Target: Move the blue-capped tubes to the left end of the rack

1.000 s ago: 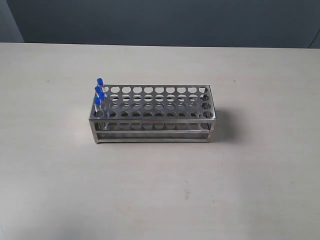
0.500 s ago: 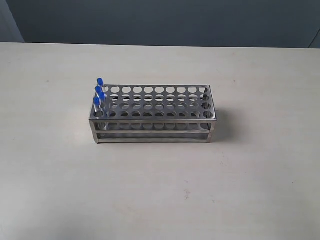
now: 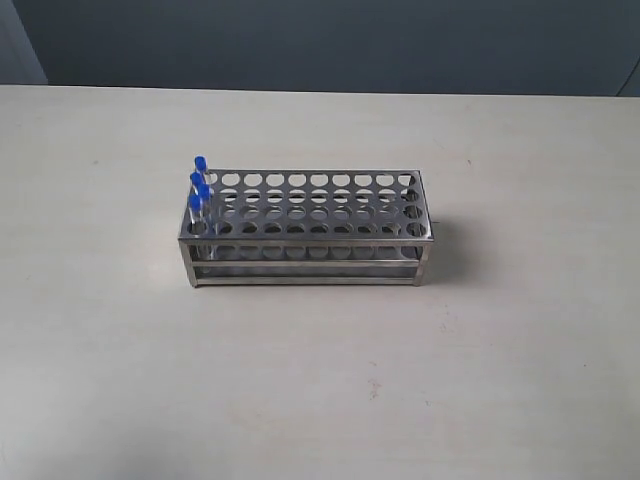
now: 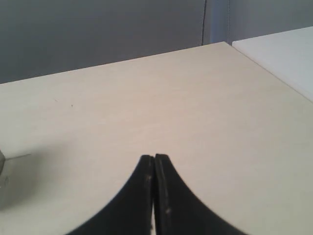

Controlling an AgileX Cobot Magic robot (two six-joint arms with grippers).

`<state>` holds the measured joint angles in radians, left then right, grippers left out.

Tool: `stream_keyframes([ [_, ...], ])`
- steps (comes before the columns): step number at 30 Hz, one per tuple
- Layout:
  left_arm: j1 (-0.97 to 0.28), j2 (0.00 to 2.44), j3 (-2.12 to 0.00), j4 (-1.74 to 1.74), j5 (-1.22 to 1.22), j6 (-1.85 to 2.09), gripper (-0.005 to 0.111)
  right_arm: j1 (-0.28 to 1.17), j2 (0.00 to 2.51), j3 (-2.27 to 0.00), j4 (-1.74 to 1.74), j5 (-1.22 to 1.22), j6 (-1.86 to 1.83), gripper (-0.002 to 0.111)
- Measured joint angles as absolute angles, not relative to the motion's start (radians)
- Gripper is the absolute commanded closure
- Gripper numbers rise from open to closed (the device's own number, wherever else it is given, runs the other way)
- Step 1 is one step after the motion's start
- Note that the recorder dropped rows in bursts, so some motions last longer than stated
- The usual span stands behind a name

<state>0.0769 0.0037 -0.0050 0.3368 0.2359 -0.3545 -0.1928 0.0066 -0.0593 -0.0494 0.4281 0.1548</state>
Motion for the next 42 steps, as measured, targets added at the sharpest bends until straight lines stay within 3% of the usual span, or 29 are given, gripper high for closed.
stream_keyframes([
  [42,0.077,0.004,-0.005,0.337,0.236,-0.355,0.106,-0.193,0.007,-0.002,-0.016,0.374,0.013,0.109],
])
